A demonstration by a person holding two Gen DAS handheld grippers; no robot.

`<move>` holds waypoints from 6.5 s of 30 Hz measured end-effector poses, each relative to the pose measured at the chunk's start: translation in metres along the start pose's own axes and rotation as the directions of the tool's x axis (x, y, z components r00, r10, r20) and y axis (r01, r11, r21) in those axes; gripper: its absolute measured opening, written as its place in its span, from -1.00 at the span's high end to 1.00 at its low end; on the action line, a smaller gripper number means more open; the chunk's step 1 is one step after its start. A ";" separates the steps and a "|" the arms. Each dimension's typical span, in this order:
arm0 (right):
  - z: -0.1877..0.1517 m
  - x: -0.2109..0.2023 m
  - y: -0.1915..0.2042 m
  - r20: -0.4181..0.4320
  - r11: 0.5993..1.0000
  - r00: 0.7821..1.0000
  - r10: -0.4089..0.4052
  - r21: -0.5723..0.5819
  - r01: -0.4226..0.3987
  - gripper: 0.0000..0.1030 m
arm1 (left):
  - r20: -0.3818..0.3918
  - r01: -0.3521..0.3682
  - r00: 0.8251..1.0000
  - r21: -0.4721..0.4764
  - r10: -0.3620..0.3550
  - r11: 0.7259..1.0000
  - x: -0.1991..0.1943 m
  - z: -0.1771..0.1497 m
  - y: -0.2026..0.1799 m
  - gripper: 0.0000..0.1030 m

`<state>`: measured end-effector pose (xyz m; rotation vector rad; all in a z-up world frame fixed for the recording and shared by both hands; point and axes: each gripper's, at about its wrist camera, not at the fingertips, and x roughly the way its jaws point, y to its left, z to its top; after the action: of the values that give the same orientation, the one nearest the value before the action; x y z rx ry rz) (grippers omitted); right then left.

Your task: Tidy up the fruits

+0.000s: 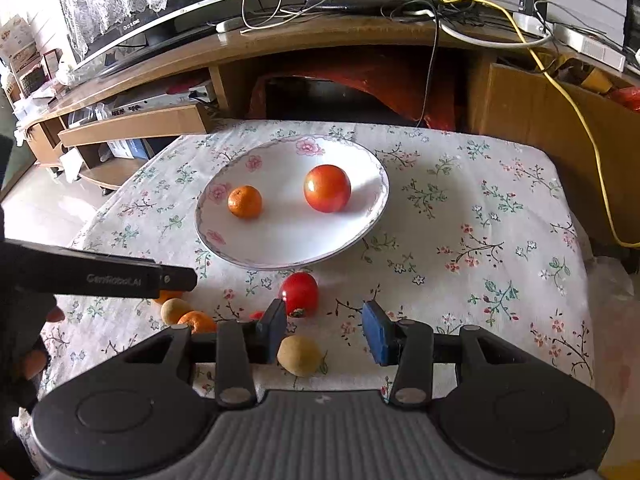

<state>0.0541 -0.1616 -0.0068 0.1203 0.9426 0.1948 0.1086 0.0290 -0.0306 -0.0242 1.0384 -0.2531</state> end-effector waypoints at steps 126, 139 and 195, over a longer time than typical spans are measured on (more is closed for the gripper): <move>0.000 0.001 0.016 0.076 0.974 0.985 -0.157 -0.150 0.167 0.40 | -0.047 -0.063 0.996 0.179 0.073 0.982 0.011 -0.018 -0.021 0.19; 0.000 0.003 0.014 0.062 0.978 0.988 -0.143 -0.142 0.151 0.40 | -0.046 -0.054 0.997 0.141 0.061 0.989 0.011 -0.012 -0.016 0.32; 0.034 0.017 -0.002 0.099 0.990 0.988 -0.120 -0.063 0.127 0.40 | 0.057 0.060 0.996 0.158 -0.070 0.986 -0.006 0.019 -0.044 0.24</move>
<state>0.0913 -0.1602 -0.0011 0.0071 0.8446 0.1059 0.1135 -0.0139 -0.0103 0.0753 0.9539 -0.3904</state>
